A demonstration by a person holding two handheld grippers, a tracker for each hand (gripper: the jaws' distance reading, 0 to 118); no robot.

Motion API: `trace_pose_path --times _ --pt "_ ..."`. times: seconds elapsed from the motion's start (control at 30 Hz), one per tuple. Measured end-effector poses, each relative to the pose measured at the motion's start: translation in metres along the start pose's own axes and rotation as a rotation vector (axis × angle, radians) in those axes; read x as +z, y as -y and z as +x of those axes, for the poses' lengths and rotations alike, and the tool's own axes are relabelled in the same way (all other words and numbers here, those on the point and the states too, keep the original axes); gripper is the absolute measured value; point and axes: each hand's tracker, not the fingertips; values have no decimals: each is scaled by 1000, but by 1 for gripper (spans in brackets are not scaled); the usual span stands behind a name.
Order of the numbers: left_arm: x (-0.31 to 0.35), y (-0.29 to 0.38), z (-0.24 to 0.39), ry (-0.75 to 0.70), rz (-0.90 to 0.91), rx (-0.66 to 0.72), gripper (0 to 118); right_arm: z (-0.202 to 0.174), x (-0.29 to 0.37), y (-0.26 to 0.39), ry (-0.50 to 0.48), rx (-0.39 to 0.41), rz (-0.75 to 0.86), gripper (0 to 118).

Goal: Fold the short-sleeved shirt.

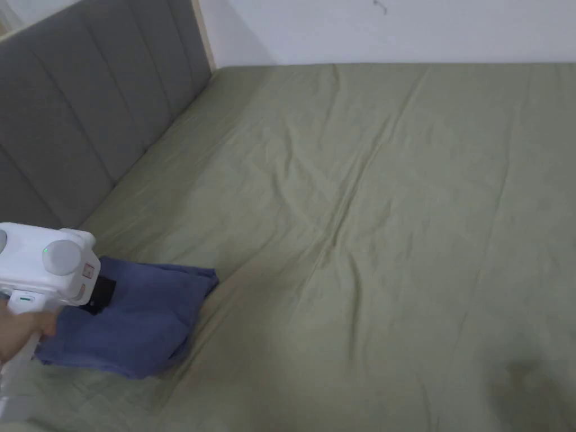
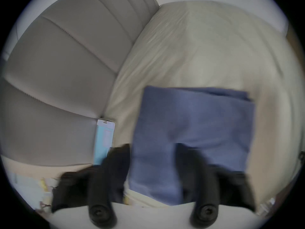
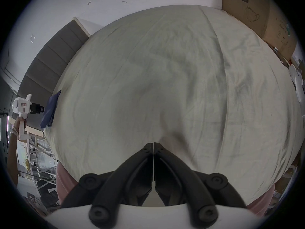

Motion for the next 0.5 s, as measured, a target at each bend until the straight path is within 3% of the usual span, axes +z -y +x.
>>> trace_pose_path --times 0.03,0.3,0.5 --pt "10 6 9 62 29 11 2 2 1 0 -4 -2 1 2" --pt "96 53 106 245 225 -1 0 14 34 6 -30 5 76 2" --pt "173 90 188 279 415 -71 0 23 75 12 -49 7 199 2"
